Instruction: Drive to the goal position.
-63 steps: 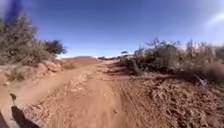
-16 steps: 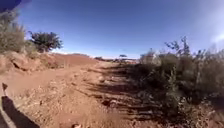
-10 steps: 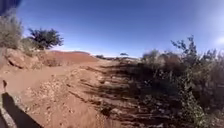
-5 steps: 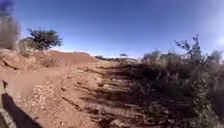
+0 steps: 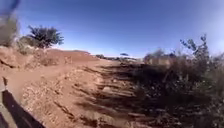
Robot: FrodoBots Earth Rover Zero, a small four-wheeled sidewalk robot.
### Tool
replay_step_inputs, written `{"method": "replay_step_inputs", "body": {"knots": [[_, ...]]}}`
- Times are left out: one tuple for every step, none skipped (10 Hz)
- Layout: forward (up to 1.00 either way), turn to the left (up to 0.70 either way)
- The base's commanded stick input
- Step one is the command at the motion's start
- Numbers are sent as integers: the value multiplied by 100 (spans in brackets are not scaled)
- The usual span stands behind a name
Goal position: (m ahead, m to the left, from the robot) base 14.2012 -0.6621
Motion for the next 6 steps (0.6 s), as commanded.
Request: {"method": "replay_step_inputs", "body": {"knots": [[50,-3],[50,-13],[50,-31],[50,-24],[50,-16],[50,-44]]}}
